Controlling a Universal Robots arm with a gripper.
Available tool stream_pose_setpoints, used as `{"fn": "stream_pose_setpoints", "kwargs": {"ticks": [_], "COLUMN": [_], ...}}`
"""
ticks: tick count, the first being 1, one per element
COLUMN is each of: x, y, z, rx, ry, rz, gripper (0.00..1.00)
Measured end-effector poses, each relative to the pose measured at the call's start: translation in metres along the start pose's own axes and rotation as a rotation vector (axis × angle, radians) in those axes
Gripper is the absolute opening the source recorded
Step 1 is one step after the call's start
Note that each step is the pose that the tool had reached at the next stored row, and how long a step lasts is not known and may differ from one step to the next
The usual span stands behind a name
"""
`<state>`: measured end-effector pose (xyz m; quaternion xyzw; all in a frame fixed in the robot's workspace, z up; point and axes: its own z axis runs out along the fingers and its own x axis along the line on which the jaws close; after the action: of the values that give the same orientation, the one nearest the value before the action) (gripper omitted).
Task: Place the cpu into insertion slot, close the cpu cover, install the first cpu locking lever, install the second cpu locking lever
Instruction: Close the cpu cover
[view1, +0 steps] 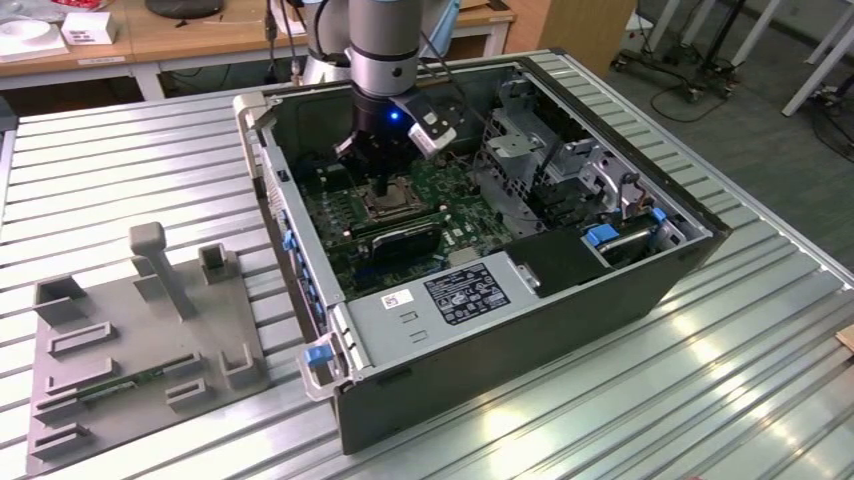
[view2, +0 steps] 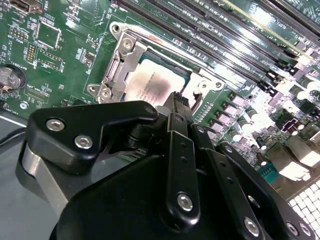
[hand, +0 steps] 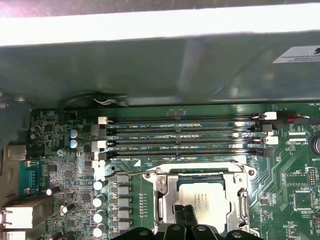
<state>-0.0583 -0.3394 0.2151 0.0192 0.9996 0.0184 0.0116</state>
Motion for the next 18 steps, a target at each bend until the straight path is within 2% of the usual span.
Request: {"fn": "stream_pose_setpoints", "kwargs": {"ticks": [2,3,5,8,9,15,18], "x": [0.0,-0.0001,-0.0001,0.0,-0.0001,-0.0052,-0.0055], "y": [0.0001,0.0,0.0,0.0,0.0,0.0001,0.0002], "z": [0.0,0.0001,0.0003,0.0007,0.0008,0.0008,0.0008], "rx": [-0.001,-0.0013,-0.0016,-0.0024,-0.0026,-0.0025,-0.0025], "ry": [-0.0004,-0.0027,-0.0116,-0.0294,-0.0315,-0.0315,-0.0315], "rz": [0.0,0.0,-0.001,-0.003,-0.003,-0.003,-0.003], "gripper": [0.11,0.11,0.11,0.11,0.11,0.11,0.11]}}
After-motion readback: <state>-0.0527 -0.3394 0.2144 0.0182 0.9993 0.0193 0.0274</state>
